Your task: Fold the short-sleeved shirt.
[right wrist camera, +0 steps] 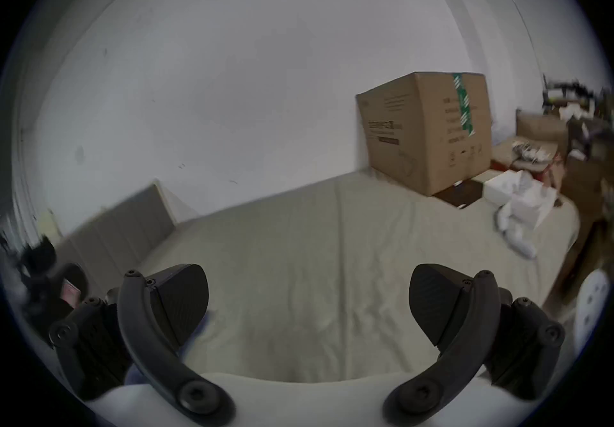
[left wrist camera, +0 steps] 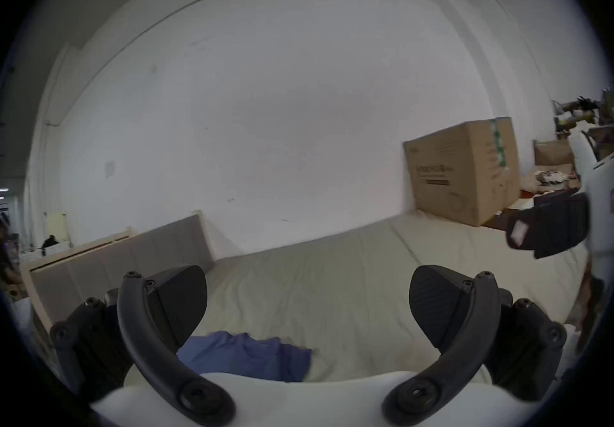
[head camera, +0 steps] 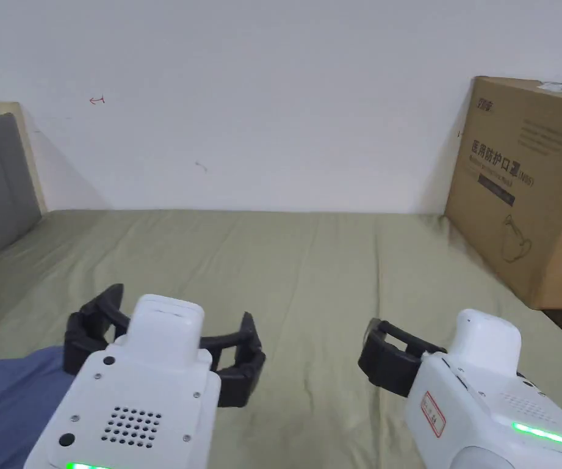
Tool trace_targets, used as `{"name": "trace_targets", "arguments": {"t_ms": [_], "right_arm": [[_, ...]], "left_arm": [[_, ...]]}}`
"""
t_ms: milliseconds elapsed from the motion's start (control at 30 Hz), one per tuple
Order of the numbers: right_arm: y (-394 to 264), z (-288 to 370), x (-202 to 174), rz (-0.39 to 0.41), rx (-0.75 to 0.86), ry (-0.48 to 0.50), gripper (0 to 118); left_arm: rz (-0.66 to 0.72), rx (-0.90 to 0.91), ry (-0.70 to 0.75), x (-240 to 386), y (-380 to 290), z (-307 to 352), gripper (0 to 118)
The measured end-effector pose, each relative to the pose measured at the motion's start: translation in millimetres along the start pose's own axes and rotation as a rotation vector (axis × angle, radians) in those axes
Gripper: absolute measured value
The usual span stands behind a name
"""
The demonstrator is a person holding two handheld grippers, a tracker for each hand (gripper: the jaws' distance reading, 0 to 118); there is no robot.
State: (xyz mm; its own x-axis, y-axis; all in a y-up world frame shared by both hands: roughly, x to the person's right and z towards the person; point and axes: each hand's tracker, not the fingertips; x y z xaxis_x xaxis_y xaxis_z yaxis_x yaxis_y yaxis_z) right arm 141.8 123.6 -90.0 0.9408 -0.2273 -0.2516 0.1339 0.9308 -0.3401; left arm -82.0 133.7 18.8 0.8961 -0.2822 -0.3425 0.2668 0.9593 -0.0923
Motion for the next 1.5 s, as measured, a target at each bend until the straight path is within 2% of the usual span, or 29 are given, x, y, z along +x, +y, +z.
{"name": "trace_targets", "arguments": {"t_ms": [100,167,200,300,333,367,400,433,467,500,533,567,600,700,900,1000,1100,1233,1367,1500], "right_arm": [[-2,9,-12,0.179,0.097,-0.093,118],[3,16,-18,0.257,0.162,-0.127,118],[4,17,-22,0.283,0.183,-0.146,118],[2,20,-24,0.332,0.218,-0.095,117],[3,19,-27,0.331,0.186,-0.103,116],[2,17,-28,0.324,0.139,-0.122,110],[0,17,-27,0.314,0.145,-0.111,81],[-4,18,-25,0.299,0.157,-0.093,36],[-6,16,-25,0.289,0.147,-0.107,20],[-7,11,-25,0.268,0.120,-0.128,7],[-9,11,-19,0.232,0.112,-0.105,2],[-9,12,-15,0.203,0.117,-0.039,2],[-10,13,-13,0.191,0.111,-0.047,1],[-10,9,-11,0.221,0.108,-0.095,0],[0,8,-10,0.217,0.100,-0.095,0],[6,10,-14,0.210,0.094,-0.066,0],[10,10,-27,0.239,0.105,-0.037,0],[12,2,-61,0.241,0.084,0.111,0],[2,-2,-116,0.283,0.052,0.266,0],[-14,0,-166,0.307,0.006,0.433,0]], "left_arm": [[0.249,-0.035,-0.031,-13,-4,0,118],[0.324,-0.030,-0.016,-23,-4,0,118],[0.324,-0.033,-0.017,-25,-3,-1,118],[0.228,-0.082,-0.022,-23,3,-1,116],[0.192,-0.094,-0.029,-20,4,-1,109],[0.172,-0.109,-0.037,-18,4,-1,93],[0.163,-0.132,-0.039,-16,3,-1,59],[0.162,-0.141,-0.038,-13,2,-2,28],[0.177,-0.147,-0.028,-12,0,-3,19],[0.200,-0.159,-0.032,-12,-4,-5,2],[0.237,-0.167,-0.053,-15,-6,-5,1],[0.275,-0.206,-0.085,-17,-6,-8,0],[0.284,-0.231,-0.122,-20,-7,-11,0],[0.270,-0.249,-0.094,-20,-9,-18,0],[0.285,-0.235,-0.079,-25,-8,-16,0],[0.279,-0.229,-0.064,-31,-5,-14,0],[0.334,-0.219,-0.054,-47,-1,-9,0],[0.270,-0.196,0.073,-82,4,14,0],[0.312,-0.205,0.196,-127,1,48,0],[0.295,-0.243,0.336,-159,-8,80,0]]}}
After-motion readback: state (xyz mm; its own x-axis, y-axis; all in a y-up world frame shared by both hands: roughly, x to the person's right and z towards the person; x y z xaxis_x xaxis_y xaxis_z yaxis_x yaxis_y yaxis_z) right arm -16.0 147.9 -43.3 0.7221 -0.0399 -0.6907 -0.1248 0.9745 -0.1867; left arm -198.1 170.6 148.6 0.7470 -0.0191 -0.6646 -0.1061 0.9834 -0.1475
